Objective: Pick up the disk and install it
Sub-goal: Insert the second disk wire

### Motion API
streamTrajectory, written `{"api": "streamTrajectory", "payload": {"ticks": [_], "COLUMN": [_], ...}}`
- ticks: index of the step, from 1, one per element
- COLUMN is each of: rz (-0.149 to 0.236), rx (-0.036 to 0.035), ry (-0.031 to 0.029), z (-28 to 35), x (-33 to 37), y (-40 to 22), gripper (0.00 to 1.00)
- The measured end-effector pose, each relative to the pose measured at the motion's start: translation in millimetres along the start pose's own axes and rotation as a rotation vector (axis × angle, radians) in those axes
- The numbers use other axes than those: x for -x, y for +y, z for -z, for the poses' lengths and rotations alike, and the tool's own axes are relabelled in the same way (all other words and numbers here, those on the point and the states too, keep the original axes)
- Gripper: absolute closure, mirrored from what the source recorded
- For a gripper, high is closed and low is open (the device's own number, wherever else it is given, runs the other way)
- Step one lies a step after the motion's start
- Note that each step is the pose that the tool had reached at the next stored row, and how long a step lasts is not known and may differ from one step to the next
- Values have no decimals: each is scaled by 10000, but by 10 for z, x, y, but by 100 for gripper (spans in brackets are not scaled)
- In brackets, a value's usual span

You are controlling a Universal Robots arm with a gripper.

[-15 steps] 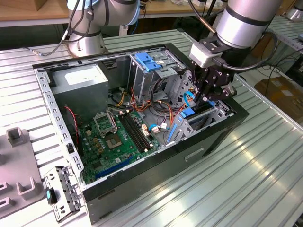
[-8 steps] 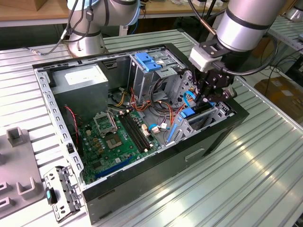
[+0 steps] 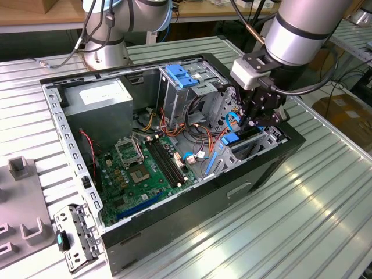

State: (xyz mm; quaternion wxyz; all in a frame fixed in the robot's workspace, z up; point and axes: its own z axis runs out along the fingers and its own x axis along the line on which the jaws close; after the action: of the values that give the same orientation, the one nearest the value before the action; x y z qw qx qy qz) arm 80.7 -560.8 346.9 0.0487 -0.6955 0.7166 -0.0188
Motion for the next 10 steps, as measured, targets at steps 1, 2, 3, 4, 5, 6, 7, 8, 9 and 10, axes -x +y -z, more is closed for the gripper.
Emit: {"api": "streamTrajectory", "payload": {"ticks": [1,2,3,4,5,6,7,8,9,10], "rz": [-27,-48,-54,-54,-54,-55,-55,-55,-55,-56], "rx": [-1,-2,-2,-2,-1,-2,-2,-1,-1,-1], "ry": [2,-1,-17,-20,-24,-30,-31,-32,-31,-30], "z": [-1,-2,-2,-1,-1,-2,-2,-3,-4,-5], "x": [-1,-2,-6,-6,-7,-7,-7,-7,-7,-7], "y": [0,0,1,0,0,-1,-2,-6,-10,-11], "gripper": [84,84,84,84,84,84,84,84,84,84]}}
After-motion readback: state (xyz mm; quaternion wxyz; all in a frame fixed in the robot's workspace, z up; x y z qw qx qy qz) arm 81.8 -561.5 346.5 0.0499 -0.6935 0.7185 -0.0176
